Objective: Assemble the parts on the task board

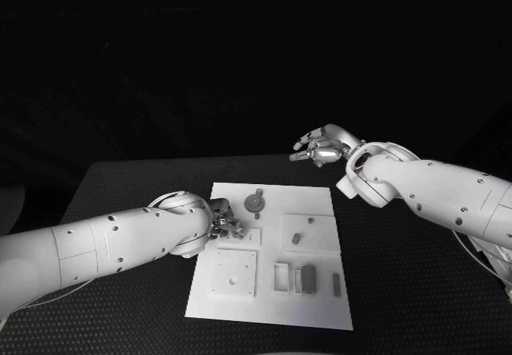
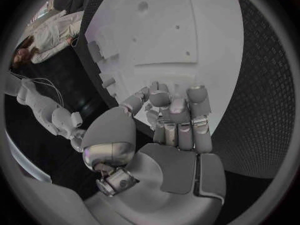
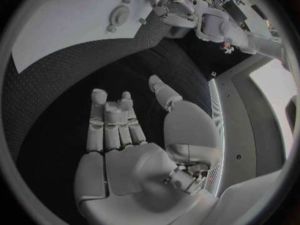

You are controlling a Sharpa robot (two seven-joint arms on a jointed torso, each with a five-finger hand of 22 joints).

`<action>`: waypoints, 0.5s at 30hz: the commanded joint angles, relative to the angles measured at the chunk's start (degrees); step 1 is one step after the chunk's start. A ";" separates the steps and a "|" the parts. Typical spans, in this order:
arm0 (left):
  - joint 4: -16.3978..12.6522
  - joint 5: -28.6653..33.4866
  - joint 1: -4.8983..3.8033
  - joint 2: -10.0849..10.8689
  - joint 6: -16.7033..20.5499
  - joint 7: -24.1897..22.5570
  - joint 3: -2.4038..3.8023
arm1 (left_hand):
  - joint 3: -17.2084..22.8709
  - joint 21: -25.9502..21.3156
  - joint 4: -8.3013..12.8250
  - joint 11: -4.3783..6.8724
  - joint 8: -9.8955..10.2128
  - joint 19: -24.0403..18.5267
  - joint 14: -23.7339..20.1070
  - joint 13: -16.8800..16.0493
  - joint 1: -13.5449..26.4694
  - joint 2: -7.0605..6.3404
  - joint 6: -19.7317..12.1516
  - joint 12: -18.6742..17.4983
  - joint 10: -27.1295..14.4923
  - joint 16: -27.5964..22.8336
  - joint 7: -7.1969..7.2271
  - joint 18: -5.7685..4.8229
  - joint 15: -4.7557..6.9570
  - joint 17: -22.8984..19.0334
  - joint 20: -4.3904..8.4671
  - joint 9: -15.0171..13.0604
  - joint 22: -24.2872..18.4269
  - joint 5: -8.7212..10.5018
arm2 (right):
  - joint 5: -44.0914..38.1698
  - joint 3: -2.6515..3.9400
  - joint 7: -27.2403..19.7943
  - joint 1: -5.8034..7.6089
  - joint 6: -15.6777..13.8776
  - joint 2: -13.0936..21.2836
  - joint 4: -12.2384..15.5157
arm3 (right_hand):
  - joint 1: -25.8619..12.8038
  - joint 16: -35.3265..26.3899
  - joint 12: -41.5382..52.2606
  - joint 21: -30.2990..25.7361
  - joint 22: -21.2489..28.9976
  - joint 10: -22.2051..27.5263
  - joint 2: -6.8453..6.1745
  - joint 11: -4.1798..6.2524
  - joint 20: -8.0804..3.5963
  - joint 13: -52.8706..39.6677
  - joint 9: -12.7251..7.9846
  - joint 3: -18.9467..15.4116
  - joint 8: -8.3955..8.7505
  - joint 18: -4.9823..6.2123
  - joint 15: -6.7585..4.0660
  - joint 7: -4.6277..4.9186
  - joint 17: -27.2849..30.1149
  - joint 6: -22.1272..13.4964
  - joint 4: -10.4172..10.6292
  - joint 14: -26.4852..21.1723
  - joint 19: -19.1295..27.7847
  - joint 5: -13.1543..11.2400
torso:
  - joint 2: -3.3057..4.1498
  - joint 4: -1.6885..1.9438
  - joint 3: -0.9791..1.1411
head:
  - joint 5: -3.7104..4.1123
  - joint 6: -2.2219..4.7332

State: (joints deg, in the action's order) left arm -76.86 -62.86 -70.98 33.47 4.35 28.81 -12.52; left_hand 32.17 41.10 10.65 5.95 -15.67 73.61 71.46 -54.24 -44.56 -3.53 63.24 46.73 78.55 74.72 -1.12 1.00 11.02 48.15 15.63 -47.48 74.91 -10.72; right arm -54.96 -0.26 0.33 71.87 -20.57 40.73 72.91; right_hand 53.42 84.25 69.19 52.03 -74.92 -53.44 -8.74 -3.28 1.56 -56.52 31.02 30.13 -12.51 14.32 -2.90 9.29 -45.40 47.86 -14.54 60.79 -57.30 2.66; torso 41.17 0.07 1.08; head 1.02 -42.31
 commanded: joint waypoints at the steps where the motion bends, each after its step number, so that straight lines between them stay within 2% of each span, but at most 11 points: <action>1: -0.18 -0.23 0.04 -0.10 0.04 -0.46 0.01 | 0.64 0.39 1.24 0.08 0.30 0.44 -1.24 0.13 -1.26 0.97 5.50 0.24 -0.27 0.35 0.76 2.61 0.95 -0.33 0.22 -0.13 1.16 -1.01 | -0.02 0.03 -0.36 0.00 0.77 -0.06 -0.01 | -0.74 0.39 0.40 -0.39 -0.47 0.48 0.03 -0.05 0.36 0.10 -0.04 -0.08 0.14 0.68 0.08 0.44 0.07 0.08 0.19 -0.37 -0.04 0.18 | 0.00 -0.03 0.01 | -0.02 0.02; 8: -0.22 -0.23 0.07 -0.12 0.12 -0.77 0.01 | 1.93 0.52 4.02 0.01 0.50 0.52 -1.35 0.35 -4.26 3.96 5.57 0.37 -0.28 0.78 0.68 2.53 0.87 -1.04 0.14 -0.35 1.12 -1.88 | -0.01 0.03 -0.36 0.00 0.85 -0.07 -0.04 | -0.76 0.40 0.41 -0.40 -0.47 0.49 0.04 -0.05 0.36 0.11 -0.04 -0.08 0.13 0.68 0.08 0.45 0.07 0.08 0.22 -0.38 -0.04 0.18 | 0.01 0.00 0.00 | 0.02 0.00; 15: -0.31 -0.26 0.11 -0.11 0.25 -0.86 0.01 | 2.08 0.56 5.02 -0.10 0.71 0.46 -1.52 0.52 -5.53 5.42 5.57 0.41 -0.37 1.07 0.60 2.36 0.78 -1.55 0.03 -0.47 1.11 -0.20 | 0.00 0.03 -0.34 0.00 0.97 -0.07 -0.05 | -0.81 0.41 0.42 -0.40 -0.47 0.49 0.05 -0.05 0.36 0.12 -0.04 -0.09 0.13 0.68 0.09 0.45 0.08 0.07 0.26 -0.38 -0.04 0.18 | 0.00 -0.01 0.02 | 0.00 -0.03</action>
State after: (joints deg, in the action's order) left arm -76.99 -62.89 -71.00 33.45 4.49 28.55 -12.45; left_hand 34.34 41.32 15.36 5.92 -14.91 73.94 71.22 -53.78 -47.59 -0.50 63.25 46.94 78.72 75.59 -1.11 1.00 10.82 46.67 15.77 -47.81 74.90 -11.02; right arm -54.95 -0.26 0.33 71.87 -20.40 40.69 72.86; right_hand 53.18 84.52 69.43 51.81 -74.91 -53.44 -8.51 -3.28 1.56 -56.47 31.02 30.13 -12.51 14.32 -2.89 9.29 -45.41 47.85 -14.54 60.78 -57.30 2.66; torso 41.17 0.05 1.08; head 1.03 -42.32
